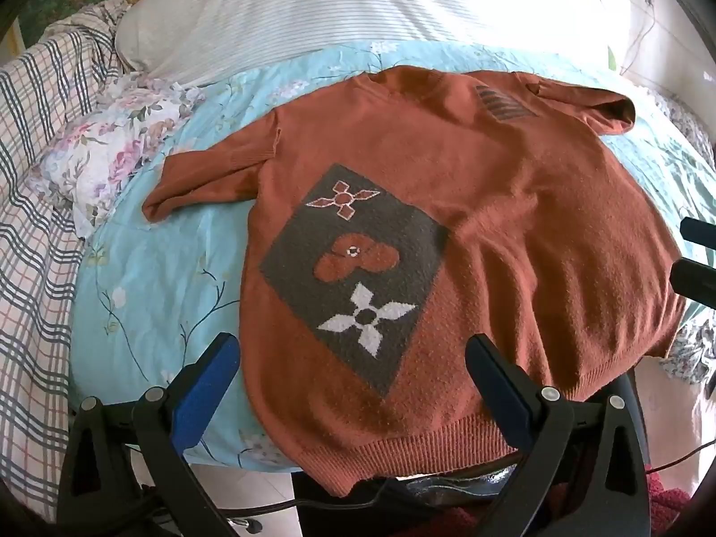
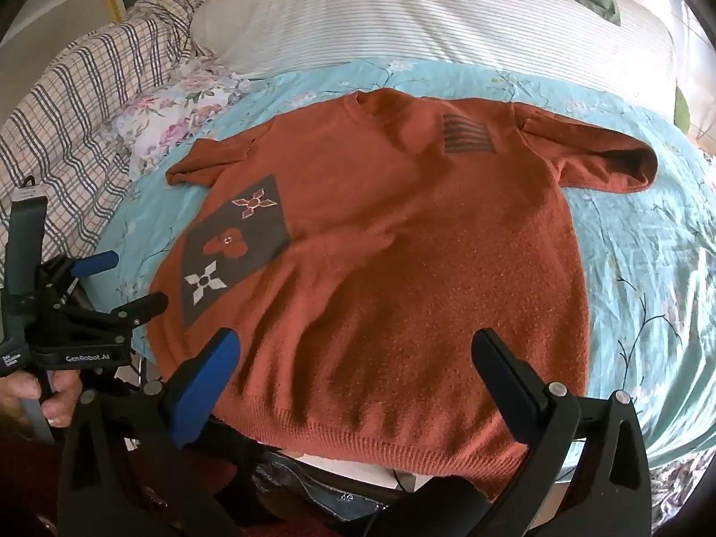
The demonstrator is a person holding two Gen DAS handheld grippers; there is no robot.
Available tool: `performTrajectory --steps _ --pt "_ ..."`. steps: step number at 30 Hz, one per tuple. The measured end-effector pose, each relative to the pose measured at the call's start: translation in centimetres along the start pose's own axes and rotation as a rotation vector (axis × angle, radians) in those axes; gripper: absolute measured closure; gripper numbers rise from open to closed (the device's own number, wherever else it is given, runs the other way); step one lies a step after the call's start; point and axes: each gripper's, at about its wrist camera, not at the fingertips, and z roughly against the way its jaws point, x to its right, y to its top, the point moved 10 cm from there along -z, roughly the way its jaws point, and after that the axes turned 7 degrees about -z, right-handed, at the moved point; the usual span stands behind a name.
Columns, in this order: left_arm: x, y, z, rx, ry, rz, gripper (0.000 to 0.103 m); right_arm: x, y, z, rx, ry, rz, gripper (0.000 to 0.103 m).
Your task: Fold small clothes
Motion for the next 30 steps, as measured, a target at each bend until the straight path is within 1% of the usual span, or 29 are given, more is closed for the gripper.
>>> performTrajectory --steps 10,11,30 --pt "0.1 -0.1 0.4 0.001 0.000 0.005 0.002 -0.5 -0.3 0.0 -0.003 0.002 0.002 0.000" --pt "0.3 -0.1 -0.2 -0.006 -0.001 0.002 0.002 -0.5 -0.3 0.0 -0.003 0.002 0.003 0.000" --pt "0.3 -0.2 -0.1 -0.003 -0.001 0.002 0.002 -1.0 0.0 0.5 -0.003 0.001 0.014 0.000"
